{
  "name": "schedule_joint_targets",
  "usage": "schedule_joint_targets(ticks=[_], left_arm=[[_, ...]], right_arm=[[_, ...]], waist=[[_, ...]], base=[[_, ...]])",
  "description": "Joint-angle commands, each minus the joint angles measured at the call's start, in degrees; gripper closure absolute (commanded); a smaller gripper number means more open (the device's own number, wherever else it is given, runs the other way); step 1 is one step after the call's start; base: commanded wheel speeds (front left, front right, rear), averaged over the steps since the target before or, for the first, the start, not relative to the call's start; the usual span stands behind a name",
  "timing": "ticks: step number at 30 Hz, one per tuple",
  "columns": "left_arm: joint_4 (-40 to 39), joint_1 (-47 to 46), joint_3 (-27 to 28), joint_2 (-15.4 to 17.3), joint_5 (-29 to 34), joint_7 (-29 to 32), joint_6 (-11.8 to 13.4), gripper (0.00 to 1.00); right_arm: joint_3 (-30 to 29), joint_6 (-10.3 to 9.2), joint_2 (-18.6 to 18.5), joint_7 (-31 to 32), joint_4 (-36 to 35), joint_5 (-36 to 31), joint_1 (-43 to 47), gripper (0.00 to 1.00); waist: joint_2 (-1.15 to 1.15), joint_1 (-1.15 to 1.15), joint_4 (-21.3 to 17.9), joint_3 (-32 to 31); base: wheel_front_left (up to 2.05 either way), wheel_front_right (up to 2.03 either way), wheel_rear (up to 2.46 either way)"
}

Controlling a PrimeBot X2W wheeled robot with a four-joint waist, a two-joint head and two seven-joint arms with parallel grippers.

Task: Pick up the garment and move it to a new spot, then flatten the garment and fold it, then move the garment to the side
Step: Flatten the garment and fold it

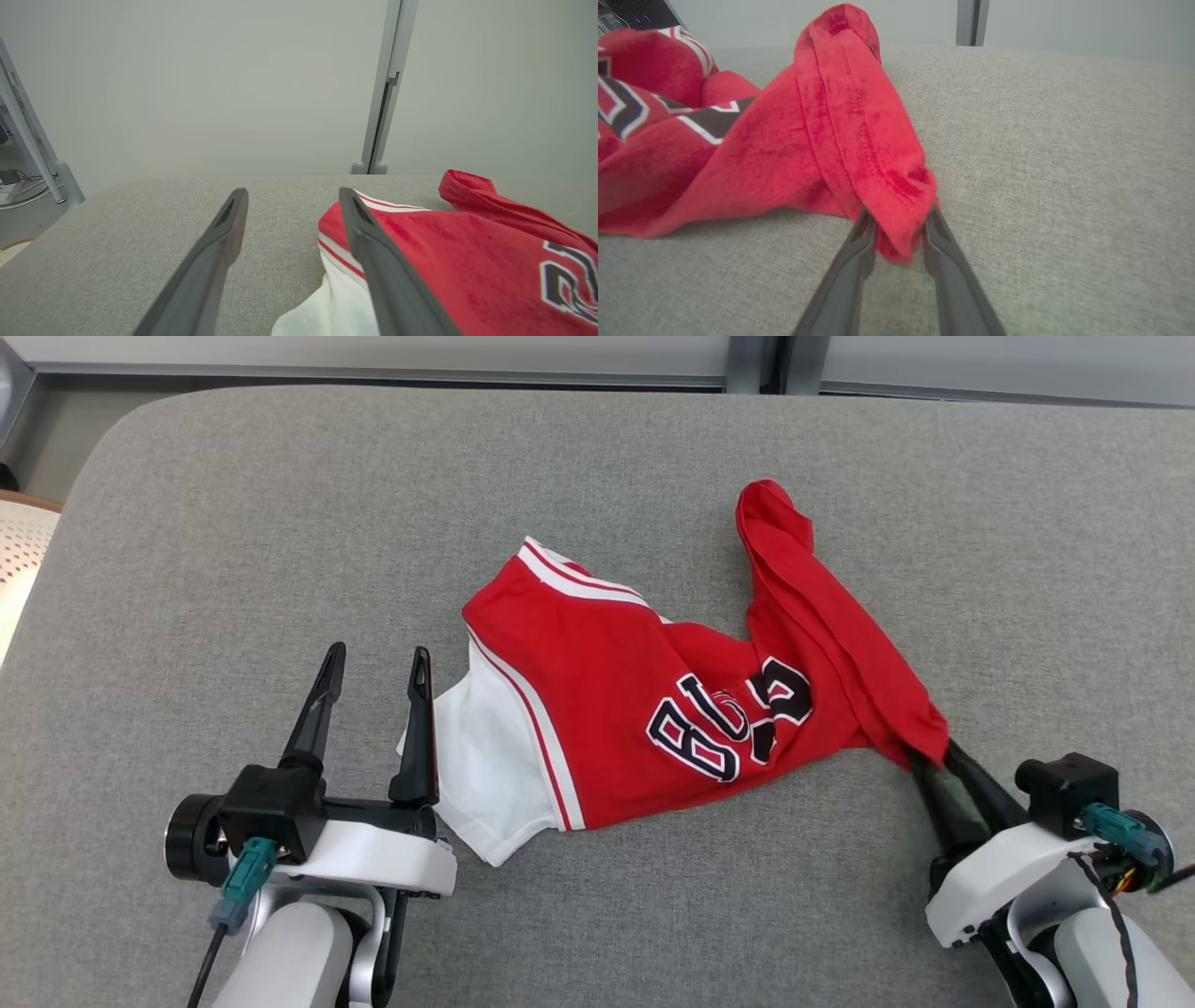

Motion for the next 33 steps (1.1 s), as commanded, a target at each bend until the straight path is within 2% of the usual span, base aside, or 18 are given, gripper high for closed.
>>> schedule_joint_targets(ticks=[1,6,10,14,17,23,24,25,26,33], left_arm=[[0.2,-0.7,0.4,0.0,0.4,-0.3,-0.2,0.00],[0.4,-0.4,1.5,0.3,0.9,-0.4,-0.1,0.00],[0.0,-0.1,2.5,0.6,1.4,-0.4,0.0,0.00],[-0.1,0.1,2.8,0.8,1.5,-0.4,-0.3,0.00],[0.1,-0.6,2.5,0.7,1.7,-0.4,-0.7,0.00],[0.7,-1.2,1.8,0.3,1.8,-0.4,-0.9,0.00],[0.7,-1.3,1.8,0.3,1.8,-0.4,-1.0,0.00],[0.8,-1.3,1.7,0.3,1.9,-0.4,-1.1,0.00],[0.9,-1.3,1.6,0.3,1.9,-0.4,-1.1,0.00],[0.6,-0.4,2.6,0.5,1.5,-0.4,-0.3,0.00]], right_arm=[[-0.2,-0.01,-0.3,-0.8,-0.2,0.7,-0.3,1.00],[-1.8,-0.01,0.0,-1.1,-4.0,3.6,0.9,1.00],[-5.6,0.00,1.1,0.8,-8.1,8.0,3.0,1.00],[-10.6,0.00,3.9,3.6,-10.4,14.5,5.5,1.00],[-14.2,0.01,5.9,5.3,-9.5,18.7,7.0,1.00],[-16.4,0.01,6.7,6.2,-4.8,20.6,6.5,1.00],[-16.3,0.01,6.8,6.2,-4.2,20.6,6.3,0.64],[-16.2,0.00,6.6,6.1,-3.7,20.6,6.1,0.19],[-16.1,0.01,6.5,5.5,-3.7,20.6,5.7,0.00],[-15.9,0.01,4.0,0.6,-8.4,19.7,5.3,0.00]], waist=[[0.00,0.00,-0.2,0.1],[0.00,0.00,-2.2,0.1],[0.00,0.00,-4.7,0.0],[0.00,0.00,-6.9,0.0],[0.00,0.00,-7.7,0.2],[0.00,0.00,-8.1,0.6],[0.00,0.00,-8.1,0.6],[0.00,0.00,-8.1,0.7],[0.00,0.00,-8.1,0.7],[0.00,0.00,-8.5,0.2]], base=[[0.00,0.00,0.00],[0.00,0.00,0.00],[0.00,0.00,0.00],[0.00,0.00,0.00],[0.00,0.00,0.00],[0.00,0.00,0.00],[0.00,0.00,0.00],[0.00,0.00,0.00],[0.00,0.00,0.00],[0.00,0.00,0.00]])
